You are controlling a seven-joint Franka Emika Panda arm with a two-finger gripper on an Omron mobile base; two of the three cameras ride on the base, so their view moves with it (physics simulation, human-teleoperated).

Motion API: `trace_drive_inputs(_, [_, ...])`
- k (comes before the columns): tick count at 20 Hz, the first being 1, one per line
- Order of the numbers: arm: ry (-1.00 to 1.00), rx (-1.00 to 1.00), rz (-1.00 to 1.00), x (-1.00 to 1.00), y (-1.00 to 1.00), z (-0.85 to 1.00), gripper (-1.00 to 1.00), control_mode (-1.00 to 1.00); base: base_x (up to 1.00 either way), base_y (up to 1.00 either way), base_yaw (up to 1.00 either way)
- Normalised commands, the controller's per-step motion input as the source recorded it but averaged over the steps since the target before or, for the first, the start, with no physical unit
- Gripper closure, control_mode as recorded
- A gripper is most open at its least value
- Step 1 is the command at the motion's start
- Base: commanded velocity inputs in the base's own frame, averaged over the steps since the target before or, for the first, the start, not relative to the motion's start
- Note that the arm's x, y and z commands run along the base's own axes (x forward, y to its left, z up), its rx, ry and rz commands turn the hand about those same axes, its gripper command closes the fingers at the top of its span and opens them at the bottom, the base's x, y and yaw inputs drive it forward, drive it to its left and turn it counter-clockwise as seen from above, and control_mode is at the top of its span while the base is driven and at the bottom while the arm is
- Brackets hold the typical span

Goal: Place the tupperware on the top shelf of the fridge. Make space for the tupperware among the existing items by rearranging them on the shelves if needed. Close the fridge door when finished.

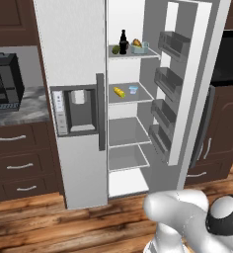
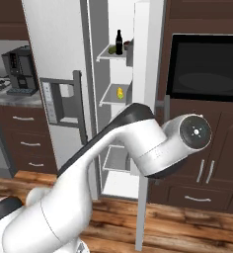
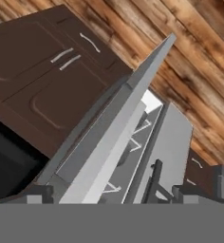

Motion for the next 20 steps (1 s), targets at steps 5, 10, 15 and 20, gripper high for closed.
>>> trace_drive_inputs(5, [0.11,0.13,0.0,0.84,-0.18,-0.49,-1.0,-1.0,0.0,0.0,0.0])
trace_drive_inputs(10, [0.05,0.2,0.0,0.8,-0.27,-0.57,-1.0,-1.0,0.0,0.0,0.0])
trace_drive_inputs(15, [0.0,0.2,0.0,0.89,-0.14,-0.68,-1.0,-1.0,0.0,0.0,0.0])
trace_drive_inputs(20, [0.02,0.11,0.0,0.95,-0.33,-0.52,-1.0,-1.0,0.0,0.0,0.0])
